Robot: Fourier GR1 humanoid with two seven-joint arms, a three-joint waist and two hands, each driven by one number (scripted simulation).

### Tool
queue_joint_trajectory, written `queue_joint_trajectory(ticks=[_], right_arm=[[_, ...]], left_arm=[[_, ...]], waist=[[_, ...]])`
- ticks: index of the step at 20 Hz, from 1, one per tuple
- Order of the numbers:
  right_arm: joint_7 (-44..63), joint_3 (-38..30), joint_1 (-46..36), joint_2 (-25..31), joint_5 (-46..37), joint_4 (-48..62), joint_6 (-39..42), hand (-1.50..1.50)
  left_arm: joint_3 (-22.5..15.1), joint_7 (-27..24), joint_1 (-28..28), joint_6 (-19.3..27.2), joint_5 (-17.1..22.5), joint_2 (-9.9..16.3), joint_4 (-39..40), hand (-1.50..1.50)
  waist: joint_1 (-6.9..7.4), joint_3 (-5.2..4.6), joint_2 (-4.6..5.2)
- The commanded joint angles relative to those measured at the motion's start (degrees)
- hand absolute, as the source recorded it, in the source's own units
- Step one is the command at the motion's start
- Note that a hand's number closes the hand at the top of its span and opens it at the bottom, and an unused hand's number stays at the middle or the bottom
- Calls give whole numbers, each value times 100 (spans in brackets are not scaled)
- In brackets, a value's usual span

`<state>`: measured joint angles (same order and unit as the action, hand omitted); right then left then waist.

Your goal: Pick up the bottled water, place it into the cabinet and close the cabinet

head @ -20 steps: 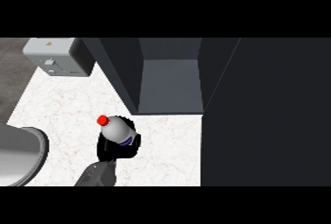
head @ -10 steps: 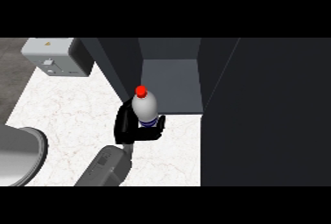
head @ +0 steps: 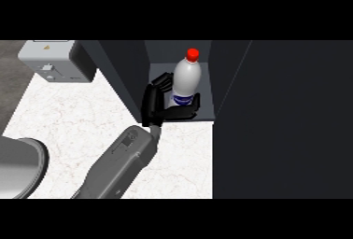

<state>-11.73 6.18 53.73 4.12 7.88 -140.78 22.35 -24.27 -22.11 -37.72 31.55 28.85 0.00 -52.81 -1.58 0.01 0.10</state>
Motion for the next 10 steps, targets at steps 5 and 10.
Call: queue_joint_trajectory(ticks=[5, 10], right_arm=[[141, -454, -92, 140, 791, -176, 181, -150], [105, -352, -62, 54, 650, -255, 215, -150]], left_arm=[[296, -1, -1224, 285, 560, 0, 1459, 150], [158, -31, -1817, 420, -44, 22, 2541, 150]], waist=[[-112, -2, 43], [-201, 0, 64]])
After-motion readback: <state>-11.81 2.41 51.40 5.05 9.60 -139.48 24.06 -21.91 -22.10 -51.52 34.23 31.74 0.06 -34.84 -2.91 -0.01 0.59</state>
